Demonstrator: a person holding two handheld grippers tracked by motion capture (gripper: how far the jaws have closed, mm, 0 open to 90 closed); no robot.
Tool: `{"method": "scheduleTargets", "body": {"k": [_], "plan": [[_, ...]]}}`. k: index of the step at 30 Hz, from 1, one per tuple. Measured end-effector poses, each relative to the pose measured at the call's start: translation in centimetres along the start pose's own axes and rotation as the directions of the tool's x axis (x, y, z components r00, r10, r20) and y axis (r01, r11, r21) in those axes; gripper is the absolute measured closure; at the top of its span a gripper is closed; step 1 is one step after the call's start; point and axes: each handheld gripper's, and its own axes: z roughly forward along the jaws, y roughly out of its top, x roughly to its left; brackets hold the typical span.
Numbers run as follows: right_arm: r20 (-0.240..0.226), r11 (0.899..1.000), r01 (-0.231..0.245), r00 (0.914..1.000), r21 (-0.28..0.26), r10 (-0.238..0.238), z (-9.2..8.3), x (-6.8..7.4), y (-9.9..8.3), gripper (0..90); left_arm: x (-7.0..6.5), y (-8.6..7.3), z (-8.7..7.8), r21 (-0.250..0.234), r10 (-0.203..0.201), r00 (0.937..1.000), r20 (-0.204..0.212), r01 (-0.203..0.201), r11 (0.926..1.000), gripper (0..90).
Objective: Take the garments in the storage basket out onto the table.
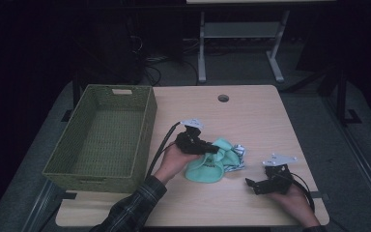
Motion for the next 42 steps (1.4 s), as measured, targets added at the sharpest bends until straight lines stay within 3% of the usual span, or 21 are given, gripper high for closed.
{"method": "scheduleTargets", "body": {"k": [10, 15, 18, 24, 32, 36, 38, 42], "plan": [[0.001, 1.000, 0.005, 1.0000, -0.002, -0.005, 0.0, 0.0, 0.0, 0.6, 1.1, -1.6, 1.3, 0.061, 0.044, 0.9951, -0.089, -0.039, 0.9974, 79.6], [0.002, 1.000, 0.004, 1.0000, -0.002, -0.004, 0.0, 0.0, 0.0, 0.7, 1.3, -2.5, 2.4, 0.120, 0.063, 0.9916, -0.113, -0.049, 0.9915, 78.7], [0.002, 1.000, 0.005, 1.0000, -0.003, -0.005, 0.0, 0.0, 0.0, 0.7, 1.3, -2.7, 2.6, 0.128, 0.059, 0.9910, -0.120, -0.044, 0.9909, 76.7], [0.001, 1.000, 0.004, 1.0000, -0.003, -0.004, 0.0, 0.0, 0.0, 0.6, 0.5, -1.8, 1.3, 0.113, 0.049, 0.9912, -0.123, -0.035, 0.9930, 60.9], [0.000, 1.000, 0.001, 1.0000, -0.001, -0.001, 0.0, 0.0, 0.0, 0.6, -1.0, -1.4, -0.9, 0.123, 0.070, 0.9909, -0.115, -0.056, 0.9909, 42.4], [0.000, 1.000, 0.001, 1.0000, -0.001, -0.001, 0.0, 0.0, 0.0, 0.7, -1.7, -1.8, -2.0, 0.111, 0.076, 0.9888, -0.129, -0.062, 0.9919, 42.9], [0.000, 1.000, -0.001, 1.0000, 0.000, 0.001, 0.0, 0.0, 0.0, 0.7, -2.1, -2.1, -2.5, 0.106, 0.083, 0.9889, -0.123, -0.070, 0.9919, 49.6], [0.000, 1.000, 0.000, 1.0000, -0.001, 0.000, 0.0, 0.0, 0.0, 0.7, -2.9, -2.8, -3.3, 0.123, 0.112, 0.9820, -0.152, -0.094, 0.9879, 64.4]]}}
